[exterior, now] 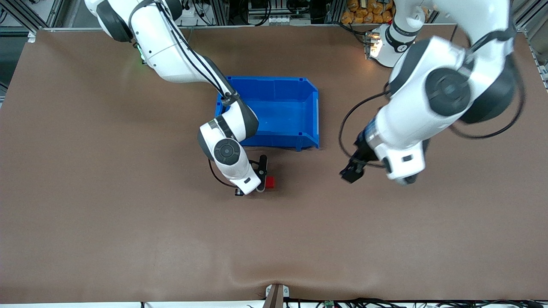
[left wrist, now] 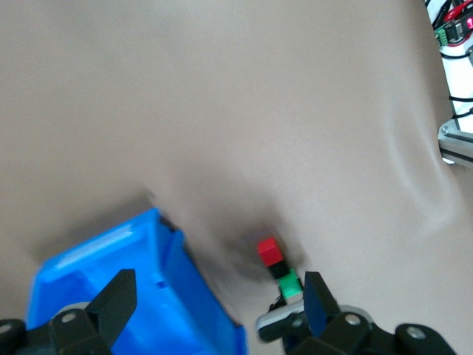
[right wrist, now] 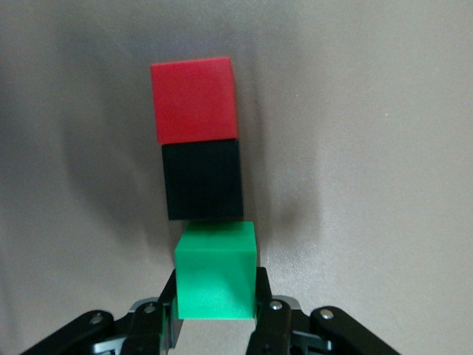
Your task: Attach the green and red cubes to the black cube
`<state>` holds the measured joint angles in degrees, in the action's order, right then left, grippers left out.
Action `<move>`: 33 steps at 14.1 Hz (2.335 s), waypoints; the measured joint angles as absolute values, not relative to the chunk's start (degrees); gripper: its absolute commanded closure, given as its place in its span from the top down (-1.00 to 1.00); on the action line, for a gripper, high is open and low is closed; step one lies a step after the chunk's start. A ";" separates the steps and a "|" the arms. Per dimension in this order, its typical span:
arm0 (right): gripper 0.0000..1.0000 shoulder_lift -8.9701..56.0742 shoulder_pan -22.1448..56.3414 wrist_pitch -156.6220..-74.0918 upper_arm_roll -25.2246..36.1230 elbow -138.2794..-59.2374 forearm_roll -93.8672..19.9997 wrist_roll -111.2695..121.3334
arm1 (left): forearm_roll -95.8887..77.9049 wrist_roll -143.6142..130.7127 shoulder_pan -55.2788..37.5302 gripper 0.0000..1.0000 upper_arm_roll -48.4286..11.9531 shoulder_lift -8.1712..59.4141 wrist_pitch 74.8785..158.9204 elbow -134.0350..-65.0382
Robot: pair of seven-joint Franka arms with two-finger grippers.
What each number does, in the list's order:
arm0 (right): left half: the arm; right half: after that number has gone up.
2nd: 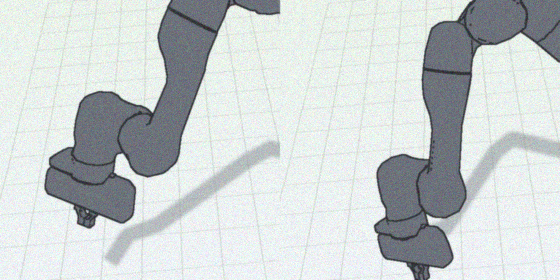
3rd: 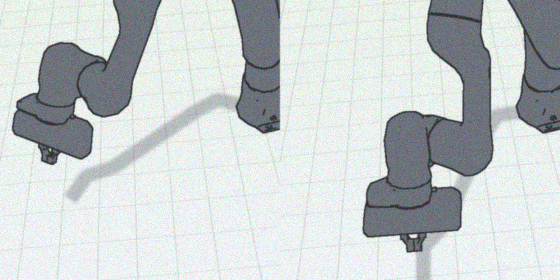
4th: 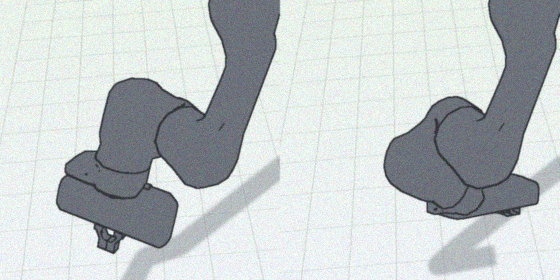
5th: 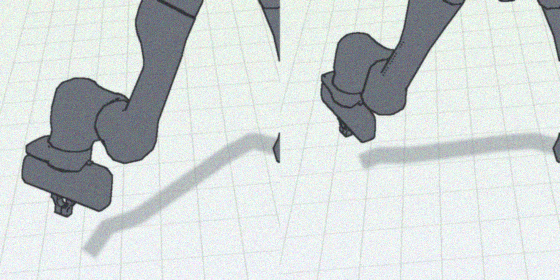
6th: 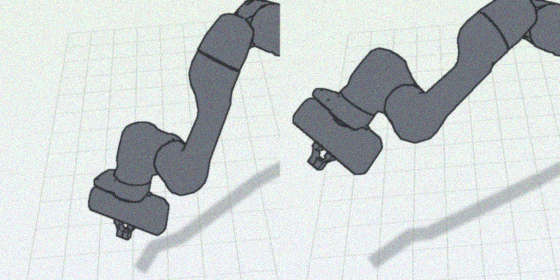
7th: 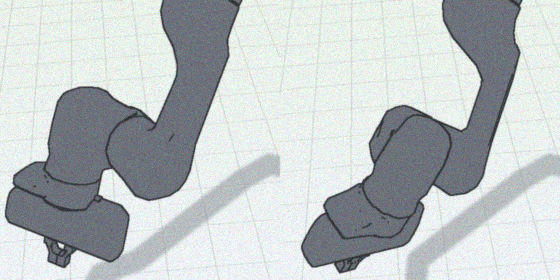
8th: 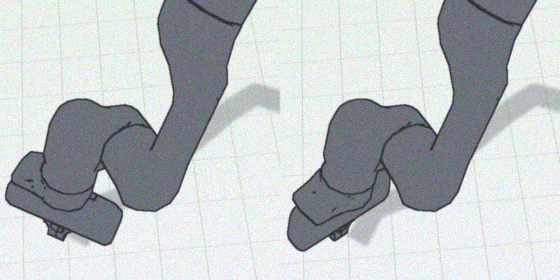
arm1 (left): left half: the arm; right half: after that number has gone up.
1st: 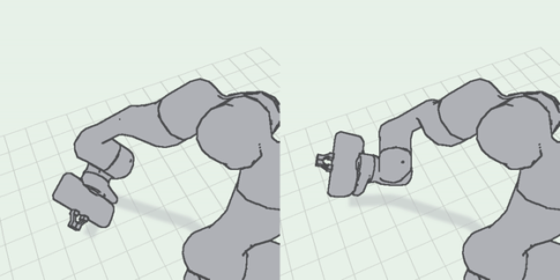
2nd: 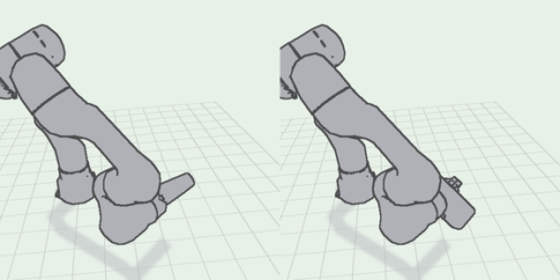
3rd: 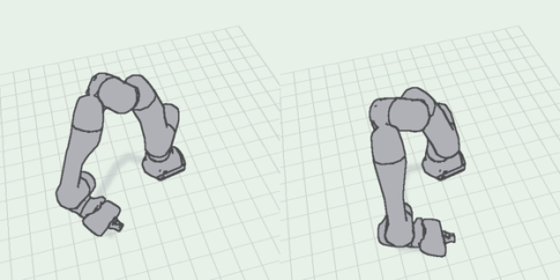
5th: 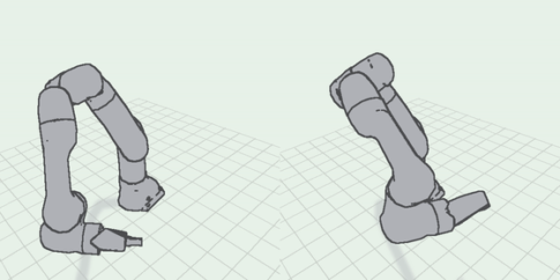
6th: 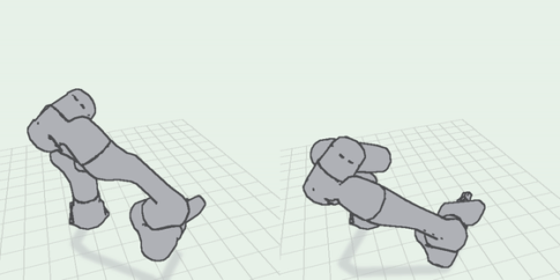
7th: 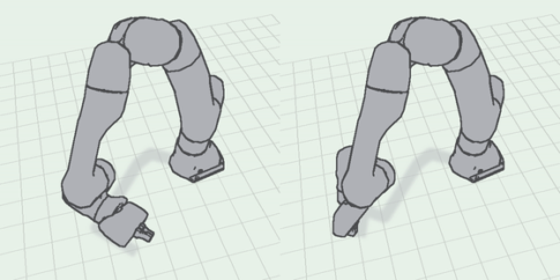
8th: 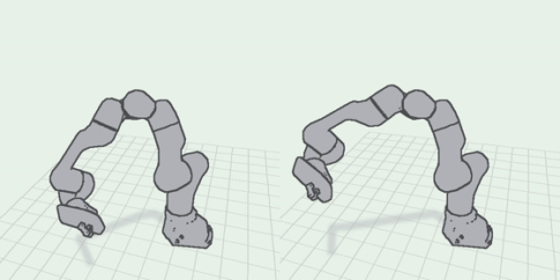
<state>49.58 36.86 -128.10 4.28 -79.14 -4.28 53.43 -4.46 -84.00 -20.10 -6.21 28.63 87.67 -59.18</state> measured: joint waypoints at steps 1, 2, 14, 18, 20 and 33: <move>-0.58 49.85 37.12 -128.32 4.28 -79.14 -4.28 53.12 | -4.46 -81.22 -19.20 1.00 -6.22 27.17 85.63 -59.30; 0.98 50.03 37.41 -128.45 4.32 -79.13 -4.23 52.82 | -4.46 -78.91 -18.21 1.00 -6.22 25.96 83.86 -59.40; 1.00 46.43 36.97 -123.30 7.46 -78.27 -4.28 47.09 | 1.56 -42.32 -7.29 1.00 -6.14 14.24 77.75 -69.00; 1.00 38.14 29.80 -117.15 9.27 -77.81 -4.28 47.17 | 3.19 -36.66 -6.16 1.00 -6.22 10.72 79.00 -74.24; 1.00 34.48 24.56 -115.01 9.37 -77.77 -4.28 47.82 | 3.19 -31.06 -3.92 1.00 -6.29 8.27 81.74 -77.86; 1.00 14.72 7.97 -93.62 9.39 -79.98 -4.30 30.55 | 3.16 -12.07 1.50 1.00 -5.99 -7.02 86.30 -95.79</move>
<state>14.72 7.97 -93.62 9.39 -79.98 -4.30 30.55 3.16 -12.07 1.50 -5.99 -7.02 86.30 -95.79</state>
